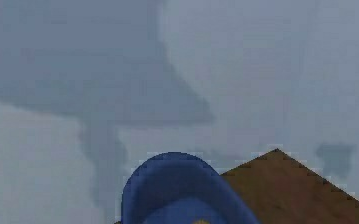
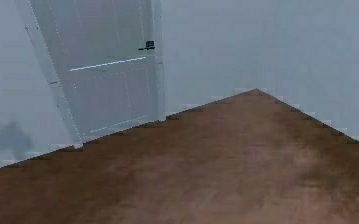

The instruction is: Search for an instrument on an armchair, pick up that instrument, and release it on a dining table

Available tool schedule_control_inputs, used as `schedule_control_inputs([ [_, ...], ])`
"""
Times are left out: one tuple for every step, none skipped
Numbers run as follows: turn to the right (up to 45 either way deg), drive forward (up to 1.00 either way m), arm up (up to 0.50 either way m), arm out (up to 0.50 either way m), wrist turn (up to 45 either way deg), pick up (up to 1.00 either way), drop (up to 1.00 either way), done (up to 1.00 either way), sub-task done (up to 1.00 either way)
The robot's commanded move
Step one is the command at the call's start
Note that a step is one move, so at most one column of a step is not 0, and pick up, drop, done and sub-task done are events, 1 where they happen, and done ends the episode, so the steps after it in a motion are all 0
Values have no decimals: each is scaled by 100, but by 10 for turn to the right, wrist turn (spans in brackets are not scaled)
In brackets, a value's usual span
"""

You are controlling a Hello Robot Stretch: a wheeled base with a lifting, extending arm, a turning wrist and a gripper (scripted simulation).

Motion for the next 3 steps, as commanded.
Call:
schedule_control_inputs([
  [-450,0,0,0,0,0,0,0,0],
  [-300,0,0,0,0,0,0,0,0],
  [0,0,40,0,0,0,0,0,0],
])
